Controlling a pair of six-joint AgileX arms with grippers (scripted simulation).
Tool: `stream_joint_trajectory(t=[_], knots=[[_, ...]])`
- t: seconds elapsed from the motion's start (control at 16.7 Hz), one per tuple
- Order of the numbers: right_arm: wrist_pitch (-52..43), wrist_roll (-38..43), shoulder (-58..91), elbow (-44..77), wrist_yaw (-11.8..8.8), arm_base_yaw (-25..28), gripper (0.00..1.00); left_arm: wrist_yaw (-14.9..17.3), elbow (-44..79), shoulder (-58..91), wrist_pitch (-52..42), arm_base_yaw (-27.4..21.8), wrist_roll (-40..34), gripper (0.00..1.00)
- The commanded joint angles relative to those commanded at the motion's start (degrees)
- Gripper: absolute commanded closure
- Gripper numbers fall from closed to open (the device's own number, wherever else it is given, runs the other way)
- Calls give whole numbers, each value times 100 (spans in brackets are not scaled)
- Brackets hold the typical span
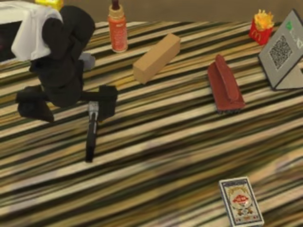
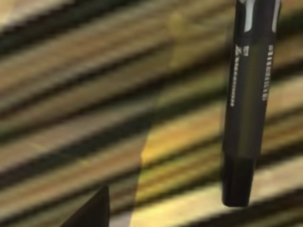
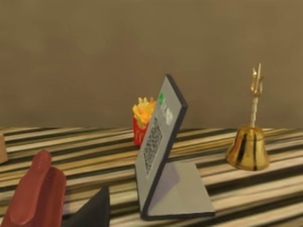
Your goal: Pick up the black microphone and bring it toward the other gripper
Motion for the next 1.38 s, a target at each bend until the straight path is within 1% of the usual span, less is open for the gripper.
stream_joint_trajectory(t=[0.18,0.54,0.72,1.02,1.14,1.38], knots=[[0,0,0,0,0,0,0,-11,387,467,-227,-104,-95,0],[0,0,0,0,0,0,0,-9,402,517,-220,-86,-97,0],[0,0,0,0,0,0,0,-8,214,758,184,-82,-68,0],[0,0,0,0,0,0,0,0,-310,1459,1480,-45,-22,0],[0,0,0,0,0,0,0,2,-412,1611,1688,-38,-13,0],[0,0,0,0,0,0,0,2,-420,1622,1704,-37,-12,0]])
